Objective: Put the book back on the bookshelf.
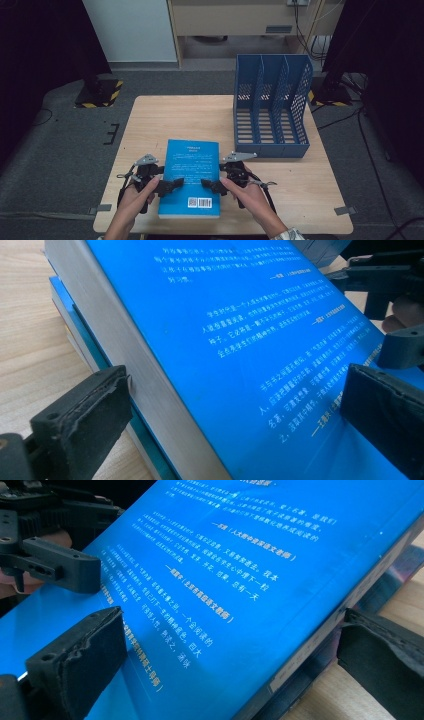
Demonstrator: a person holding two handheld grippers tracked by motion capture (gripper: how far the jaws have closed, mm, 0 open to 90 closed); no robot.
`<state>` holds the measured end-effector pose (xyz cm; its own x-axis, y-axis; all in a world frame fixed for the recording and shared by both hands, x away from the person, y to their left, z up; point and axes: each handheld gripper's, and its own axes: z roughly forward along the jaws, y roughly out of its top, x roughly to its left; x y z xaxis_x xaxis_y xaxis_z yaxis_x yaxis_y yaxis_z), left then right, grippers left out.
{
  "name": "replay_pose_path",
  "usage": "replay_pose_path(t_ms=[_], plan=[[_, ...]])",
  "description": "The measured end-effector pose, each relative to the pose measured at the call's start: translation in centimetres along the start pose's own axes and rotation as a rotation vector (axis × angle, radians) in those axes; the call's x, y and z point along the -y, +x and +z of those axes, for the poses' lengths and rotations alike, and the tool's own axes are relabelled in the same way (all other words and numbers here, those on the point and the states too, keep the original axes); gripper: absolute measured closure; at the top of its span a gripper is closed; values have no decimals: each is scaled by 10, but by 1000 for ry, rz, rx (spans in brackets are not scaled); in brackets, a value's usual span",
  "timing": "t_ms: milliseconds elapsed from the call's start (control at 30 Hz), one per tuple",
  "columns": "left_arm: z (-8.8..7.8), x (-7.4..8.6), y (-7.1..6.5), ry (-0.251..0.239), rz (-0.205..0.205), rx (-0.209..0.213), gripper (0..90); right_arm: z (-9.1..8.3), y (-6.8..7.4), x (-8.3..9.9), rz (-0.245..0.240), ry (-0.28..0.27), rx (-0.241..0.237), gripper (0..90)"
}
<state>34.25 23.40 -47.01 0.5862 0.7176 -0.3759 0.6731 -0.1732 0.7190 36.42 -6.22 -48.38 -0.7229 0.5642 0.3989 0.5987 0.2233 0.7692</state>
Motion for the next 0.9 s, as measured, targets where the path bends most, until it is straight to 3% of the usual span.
replay_pose_path(t_ms=[200,367,500,600,667,700,900], plan=[[0,2,4,-1,-16,24,0,2,-5,1,47,2,-26,0],[0,4,12,-7,-35,69,0,5,-10,1,87,2,-48,0],[2,6,21,4,-79,130,0,10,-13,2,112,8,-91,4],[2,5,21,9,-67,135,0,17,-12,2,152,17,-128,0],[3,5,22,11,-68,149,0,17,-13,1,152,24,-131,1],[6,7,27,9,-98,190,0,17,-14,2,140,24,-141,3],[10,8,28,23,-101,239,0,15,-15,1,126,34,-148,5]])
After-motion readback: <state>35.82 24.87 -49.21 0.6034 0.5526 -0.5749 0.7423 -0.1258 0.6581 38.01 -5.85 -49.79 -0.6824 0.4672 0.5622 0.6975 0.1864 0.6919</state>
